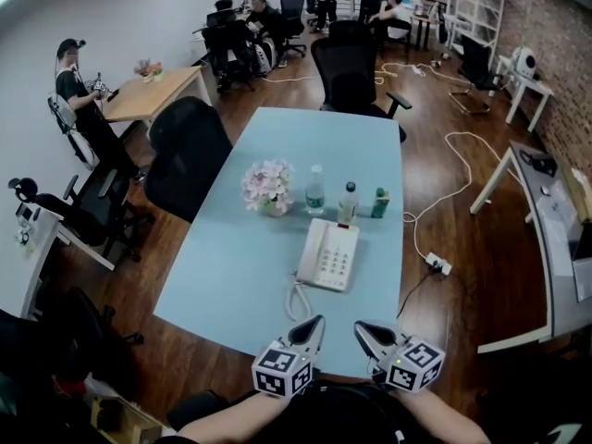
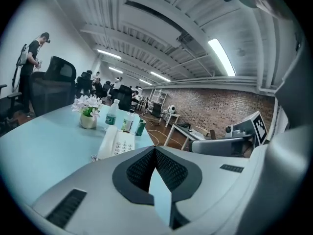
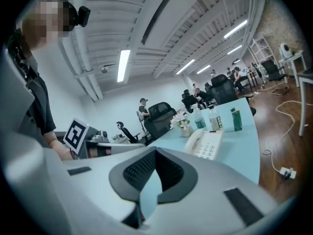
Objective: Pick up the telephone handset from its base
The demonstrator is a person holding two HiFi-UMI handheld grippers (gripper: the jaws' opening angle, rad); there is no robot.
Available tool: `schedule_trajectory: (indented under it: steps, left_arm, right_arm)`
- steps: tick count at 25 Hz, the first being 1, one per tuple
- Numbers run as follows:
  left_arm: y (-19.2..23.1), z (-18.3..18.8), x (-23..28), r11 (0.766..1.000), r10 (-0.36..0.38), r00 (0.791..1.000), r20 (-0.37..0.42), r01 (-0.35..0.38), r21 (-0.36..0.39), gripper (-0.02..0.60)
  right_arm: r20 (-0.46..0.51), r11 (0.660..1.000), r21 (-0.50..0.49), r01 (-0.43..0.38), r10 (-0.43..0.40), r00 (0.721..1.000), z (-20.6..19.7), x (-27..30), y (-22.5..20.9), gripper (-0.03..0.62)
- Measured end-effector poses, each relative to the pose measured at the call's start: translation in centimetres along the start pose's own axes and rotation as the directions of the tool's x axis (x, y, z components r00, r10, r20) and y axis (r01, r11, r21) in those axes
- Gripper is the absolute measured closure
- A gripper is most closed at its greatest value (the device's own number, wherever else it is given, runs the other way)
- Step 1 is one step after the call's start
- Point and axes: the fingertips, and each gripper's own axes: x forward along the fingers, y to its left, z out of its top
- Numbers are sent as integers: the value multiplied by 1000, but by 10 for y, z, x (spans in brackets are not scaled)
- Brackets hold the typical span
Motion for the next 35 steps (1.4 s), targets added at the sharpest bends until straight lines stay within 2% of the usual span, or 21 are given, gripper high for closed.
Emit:
schedule_trajectory:
  steps: [7, 13, 18, 19, 20, 22, 25, 26, 29, 35]
  left_arm:
    - [63, 32, 34, 996, -59, 998, -20, 60, 65, 581]
    - [112, 45, 69, 997, -18, 998, -67, 23, 79, 581]
    - [134, 48, 105, 995, 13, 994, -112, -2, 100, 580]
    - [139, 45, 112, 995, 23, 991, -129, -10, 98, 543]
    - [144, 43, 120, 995, 31, 989, -145, -17, 98, 460]
    - [154, 43, 140, 993, 53, 985, -165, -34, 114, 445]
    - [173, 47, 170, 985, 111, 978, -175, -85, 152, 375]
    - [180, 46, 178, 982, 132, 974, -184, -103, 160, 329]
    - [198, 39, 202, 973, 179, 958, -222, -139, 182, 293]
    - [209, 20, 246, 969, 208, 929, -306, -152, 196, 293]
  right_arm:
    - [32, 991, 24, 129, -130, 991, -5, 33, -14, 579]
    - [36, 979, 39, 200, -201, 979, 7, 42, -17, 579]
    - [38, 975, 41, 216, -218, 975, 17, 48, -34, 579]
    - [35, 975, 45, 218, -220, 975, 17, 49, -37, 579]
    - [34, 974, 50, 219, -221, 975, 17, 51, -40, 579]
    - [35, 975, 65, 213, -215, 976, 21, 59, -45, 579]
    - [29, 979, 66, 194, -196, 980, 27, 76, -53, 579]
    - [27, 981, 64, 184, -186, 982, 29, 81, -55, 579]
    - [16, 986, 61, 156, -157, 987, 34, 90, -56, 579]
    - [-23, 988, 71, 140, -139, 990, 27, 89, -68, 579]
